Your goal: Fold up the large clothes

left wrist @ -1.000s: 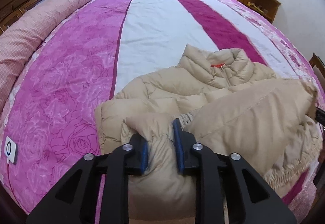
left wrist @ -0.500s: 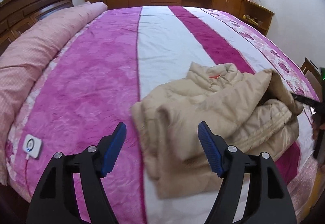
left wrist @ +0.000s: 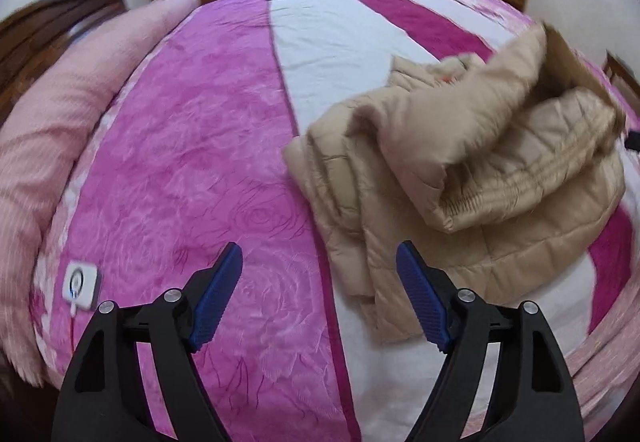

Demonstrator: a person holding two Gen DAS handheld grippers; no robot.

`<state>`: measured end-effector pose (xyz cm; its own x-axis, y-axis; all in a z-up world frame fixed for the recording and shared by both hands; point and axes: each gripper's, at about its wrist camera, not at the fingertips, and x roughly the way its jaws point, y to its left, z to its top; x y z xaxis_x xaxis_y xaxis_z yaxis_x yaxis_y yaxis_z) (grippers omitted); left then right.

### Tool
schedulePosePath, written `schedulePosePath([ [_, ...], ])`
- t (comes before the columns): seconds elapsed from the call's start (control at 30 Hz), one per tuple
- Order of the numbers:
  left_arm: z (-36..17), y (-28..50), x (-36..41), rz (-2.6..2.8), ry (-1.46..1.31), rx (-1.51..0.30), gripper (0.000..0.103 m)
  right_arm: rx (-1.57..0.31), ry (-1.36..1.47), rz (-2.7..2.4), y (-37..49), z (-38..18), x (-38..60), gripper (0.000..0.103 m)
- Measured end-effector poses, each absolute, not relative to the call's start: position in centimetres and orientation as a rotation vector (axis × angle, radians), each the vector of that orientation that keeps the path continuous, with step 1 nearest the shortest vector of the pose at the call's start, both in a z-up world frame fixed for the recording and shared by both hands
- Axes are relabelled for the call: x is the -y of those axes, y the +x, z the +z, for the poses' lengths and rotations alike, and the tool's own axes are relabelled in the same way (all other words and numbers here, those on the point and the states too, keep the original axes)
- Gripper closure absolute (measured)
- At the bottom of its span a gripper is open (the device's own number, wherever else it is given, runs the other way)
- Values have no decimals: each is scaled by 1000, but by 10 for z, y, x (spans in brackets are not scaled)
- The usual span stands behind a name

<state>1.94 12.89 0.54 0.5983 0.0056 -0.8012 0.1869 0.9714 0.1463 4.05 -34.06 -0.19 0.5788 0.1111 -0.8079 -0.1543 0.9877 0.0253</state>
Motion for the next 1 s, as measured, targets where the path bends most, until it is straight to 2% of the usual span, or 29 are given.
schedulePosePath([
  [0.43, 2, 86, -103, -220, 171, -856, 26, -869, 6, 249, 102, -16, 316, 30],
  [0.77, -20, 147, -114, -219, -93, -912, 28, -887, 316, 246, 153, -25, 339, 30],
  [0.83, -26, 153, -113, -200, -114, -921, 43, -893, 385, 243, 158, -30, 345, 35],
  [0.9, -30, 158, -111, -186, -132, -932, 73, -885, 418, 231, 159, -29, 347, 61],
  [0.97, -28, 160, -111, -174, -130, -930, 87, -848, 414, 225, 156, -21, 347, 77],
  [1.0, -24, 158, -113, -171, -127, -918, 91, -832, 410, 227, 154, -17, 347, 83],
])
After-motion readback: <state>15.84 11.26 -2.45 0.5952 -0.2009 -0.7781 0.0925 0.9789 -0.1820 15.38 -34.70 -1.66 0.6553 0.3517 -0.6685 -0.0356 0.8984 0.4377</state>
